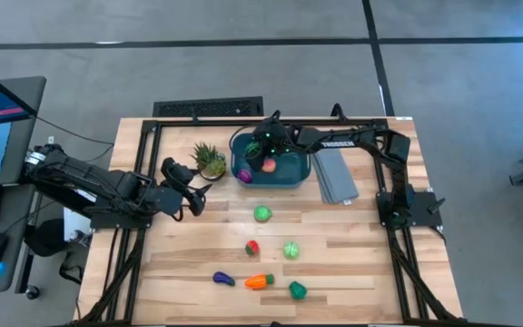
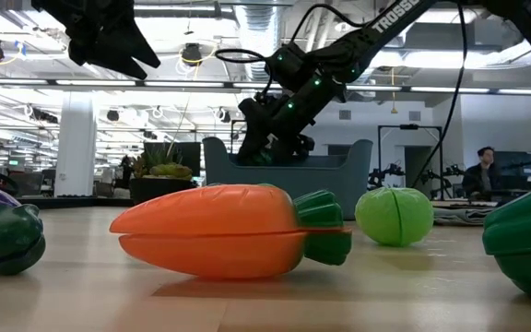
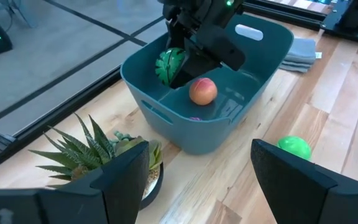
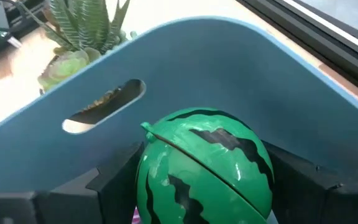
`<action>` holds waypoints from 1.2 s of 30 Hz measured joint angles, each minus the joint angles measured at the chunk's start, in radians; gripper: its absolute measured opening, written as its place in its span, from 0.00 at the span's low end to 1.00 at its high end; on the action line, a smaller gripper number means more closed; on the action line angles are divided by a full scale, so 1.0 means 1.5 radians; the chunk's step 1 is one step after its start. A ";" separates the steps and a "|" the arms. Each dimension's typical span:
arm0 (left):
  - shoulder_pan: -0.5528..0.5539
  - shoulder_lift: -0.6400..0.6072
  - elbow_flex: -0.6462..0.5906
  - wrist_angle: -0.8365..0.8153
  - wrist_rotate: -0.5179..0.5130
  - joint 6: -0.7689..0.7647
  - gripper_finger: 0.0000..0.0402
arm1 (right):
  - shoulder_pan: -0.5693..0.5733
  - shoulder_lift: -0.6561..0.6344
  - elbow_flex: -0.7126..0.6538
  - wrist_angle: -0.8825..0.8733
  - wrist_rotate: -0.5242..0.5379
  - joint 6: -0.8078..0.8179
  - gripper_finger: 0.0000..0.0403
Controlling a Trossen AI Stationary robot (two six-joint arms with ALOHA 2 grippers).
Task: Pick and placing Produce into tupperware
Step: Put the watermelon into the blue bin, then put the eggplant into the blue bin
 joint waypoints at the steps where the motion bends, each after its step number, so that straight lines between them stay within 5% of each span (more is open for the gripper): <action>1: 0.000 0.000 0.000 0.000 -0.003 0.000 0.68 | 0.000 0.003 0.000 0.001 0.000 0.000 0.77; 19: 0.000 0.000 0.000 0.001 0.000 0.000 0.68 | 0.026 0.009 0.000 0.007 0.016 0.011 0.78; 36: 0.000 0.000 0.000 0.001 0.018 -0.001 0.68 | 0.042 0.005 0.000 0.007 0.012 0.011 0.95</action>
